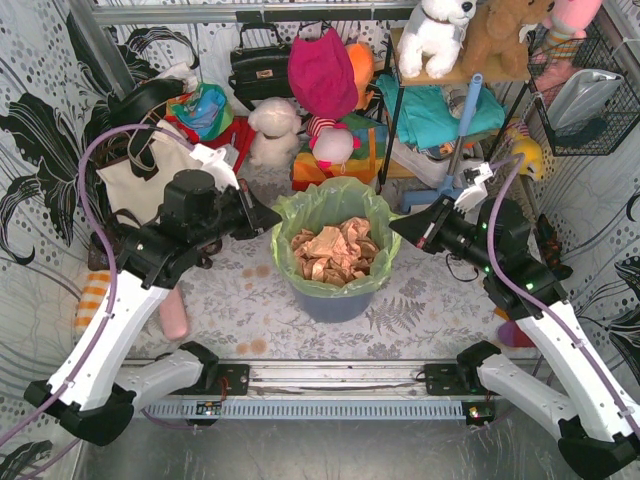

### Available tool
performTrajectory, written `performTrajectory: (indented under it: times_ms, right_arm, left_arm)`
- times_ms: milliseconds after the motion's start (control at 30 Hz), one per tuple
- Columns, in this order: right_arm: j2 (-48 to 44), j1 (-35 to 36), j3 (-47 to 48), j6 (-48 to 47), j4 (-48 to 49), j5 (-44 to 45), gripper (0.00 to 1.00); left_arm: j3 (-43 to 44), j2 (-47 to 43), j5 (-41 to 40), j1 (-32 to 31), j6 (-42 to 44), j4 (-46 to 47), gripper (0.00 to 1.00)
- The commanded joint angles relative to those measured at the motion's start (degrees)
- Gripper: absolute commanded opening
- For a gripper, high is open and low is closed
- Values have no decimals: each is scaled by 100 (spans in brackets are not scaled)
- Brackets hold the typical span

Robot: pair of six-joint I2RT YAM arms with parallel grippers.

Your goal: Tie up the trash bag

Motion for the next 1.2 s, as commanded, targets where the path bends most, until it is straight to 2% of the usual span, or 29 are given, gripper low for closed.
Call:
performTrajectory:
  times_ms: [0,167,267,367,500,700,900,1167]
  right_arm:
    - [-115,-32,-213,47,818,-126,0]
    - [-225,-33,-569,32,1069,-162,0]
    - [-307,-32,-722,43,1074,-254,0]
    - [-434,-29,-750,-115,829,-476,0]
    - [-620,-33,-781,-288,529,-772,0]
    - [-608,-32,-474,-576,329,-988,0]
    - [-353,-30,-159,-502,1020,-1015,0]
    - [249,-32,563,-572,1627,-815,0]
  left_arm:
    - [-21,27,101,6,227,719,0]
    - [-73,92,41,6,331,711,0]
    - [-151,87,17,15,379,377,0]
    - [-158,98,396,15,578,-102,0]
    - [-126,-119,478,15,865,-759,0]
    - [142,-100,687,15,1200,-1068,0]
    - [480,52,1075,15,1339,-831,0]
    - [1419,598,694,15,1209,32,0]
